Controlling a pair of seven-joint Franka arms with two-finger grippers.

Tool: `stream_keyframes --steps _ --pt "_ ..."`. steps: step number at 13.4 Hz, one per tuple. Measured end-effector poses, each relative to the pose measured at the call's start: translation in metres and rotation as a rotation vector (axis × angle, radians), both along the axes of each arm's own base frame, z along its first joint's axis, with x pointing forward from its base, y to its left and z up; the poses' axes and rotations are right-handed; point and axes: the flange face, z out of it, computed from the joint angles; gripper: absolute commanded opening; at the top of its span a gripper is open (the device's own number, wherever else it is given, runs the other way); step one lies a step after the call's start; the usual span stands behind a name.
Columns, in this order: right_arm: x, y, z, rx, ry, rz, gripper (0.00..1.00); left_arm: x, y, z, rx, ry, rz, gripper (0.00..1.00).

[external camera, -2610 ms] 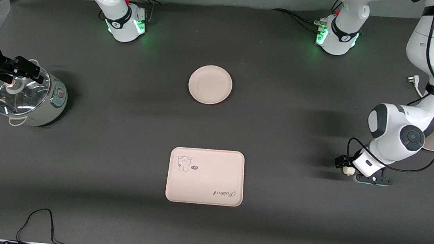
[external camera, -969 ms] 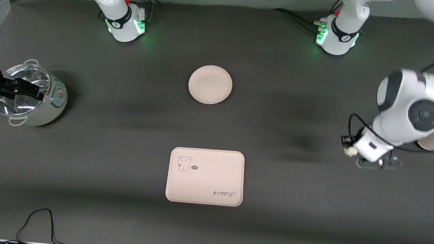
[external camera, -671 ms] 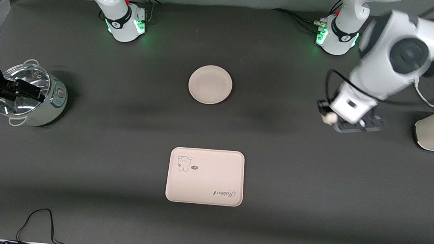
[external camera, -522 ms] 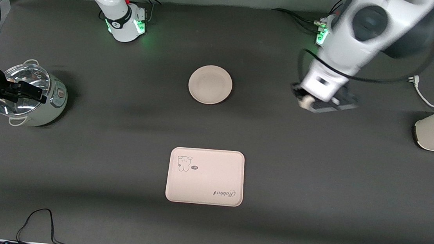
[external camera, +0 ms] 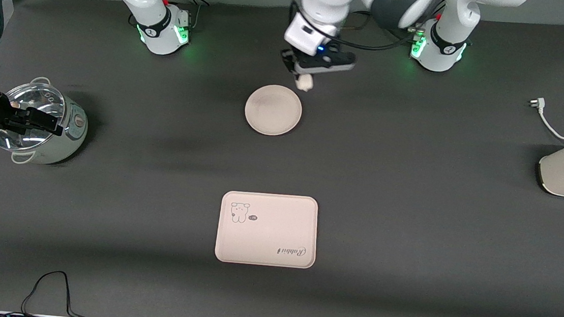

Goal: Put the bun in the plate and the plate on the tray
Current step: 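Carry the bun with the left gripper and lower it onto the plate, then open the left gripper on the bun while the right gripper moves out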

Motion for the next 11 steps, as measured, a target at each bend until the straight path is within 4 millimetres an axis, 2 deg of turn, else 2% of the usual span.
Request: stream_keyframes --steps 2,6,9,11 --pt "0.0 -0.001 -0.001 0.0 0.002 -0.002 1.0 -0.014 -0.026 -0.032 0.013 -0.009 -0.015 0.32" --pt "0.002 -0.002 -0.006 0.0 -0.001 -0.004 1.0 -0.03 -0.065 -0.128 0.077 -0.03 -0.023 0.32" --pt "0.005 -0.002 -0.013 0.008 0.003 -0.007 1.0 -0.031 -0.078 -0.192 0.104 -0.024 -0.029 0.32" --pt "0.006 0.0 -0.014 0.032 -0.003 -0.014 1.0 -0.03 -0.08 -0.212 0.119 -0.012 -0.034 0.32"
